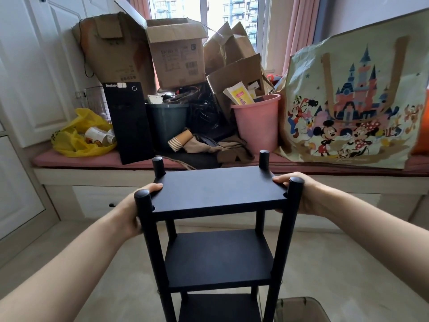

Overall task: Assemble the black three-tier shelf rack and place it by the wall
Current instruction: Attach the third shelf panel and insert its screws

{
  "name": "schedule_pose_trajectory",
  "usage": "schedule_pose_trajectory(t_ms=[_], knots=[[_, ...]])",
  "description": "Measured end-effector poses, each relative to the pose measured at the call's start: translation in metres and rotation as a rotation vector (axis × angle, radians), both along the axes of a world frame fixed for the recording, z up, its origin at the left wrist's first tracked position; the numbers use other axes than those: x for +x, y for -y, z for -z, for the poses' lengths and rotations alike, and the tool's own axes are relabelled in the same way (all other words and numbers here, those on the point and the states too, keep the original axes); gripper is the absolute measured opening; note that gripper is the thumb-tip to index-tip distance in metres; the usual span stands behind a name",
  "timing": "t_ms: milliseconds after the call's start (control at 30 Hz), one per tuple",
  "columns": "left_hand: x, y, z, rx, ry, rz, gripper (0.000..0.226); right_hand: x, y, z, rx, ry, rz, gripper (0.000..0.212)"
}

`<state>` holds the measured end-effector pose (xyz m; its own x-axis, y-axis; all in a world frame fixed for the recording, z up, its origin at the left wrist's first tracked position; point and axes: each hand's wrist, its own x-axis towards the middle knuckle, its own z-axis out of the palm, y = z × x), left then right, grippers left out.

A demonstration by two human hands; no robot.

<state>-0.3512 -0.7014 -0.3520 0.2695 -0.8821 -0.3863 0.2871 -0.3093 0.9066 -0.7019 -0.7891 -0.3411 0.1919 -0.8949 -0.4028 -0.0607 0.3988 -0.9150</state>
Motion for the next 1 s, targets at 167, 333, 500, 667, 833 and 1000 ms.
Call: schedule_pose_trajectory(t_ms=[167,333,500,667,833,1000], knots=[[0.001,-0.001,-0.002,-0.012,-0.017,-0.032,0.031,0.0,0.003,-0.002,-0.003,-0.005,-0.013,0.028],[-0.012,-0.007,0.002,-0.081,-0.148,-0.04,0.023,0.004,-0.001,0.001,-0.004,0.026,0.052,0.025],[-0.017,-0.011,0.004,-0.154,-0.236,-0.052,0.026,0.009,-0.007,0.005,-0.033,0.053,0.13,0.021],[-0.006,-0.012,0.014,-0.208,-0.144,-0.166,0.026,0.016,-0.009,0.006,-0.079,0.085,0.173,0.018],[0.0,-0.015,0.021,-0.268,0.13,-0.301,0.023,0.036,-0.013,0.008,-0.156,0.08,0.269,0.013],[-0.006,-0.017,0.029,-0.247,0.272,-0.468,0.006,0.061,-0.022,0.012,-0.27,0.018,0.358,0.013]])
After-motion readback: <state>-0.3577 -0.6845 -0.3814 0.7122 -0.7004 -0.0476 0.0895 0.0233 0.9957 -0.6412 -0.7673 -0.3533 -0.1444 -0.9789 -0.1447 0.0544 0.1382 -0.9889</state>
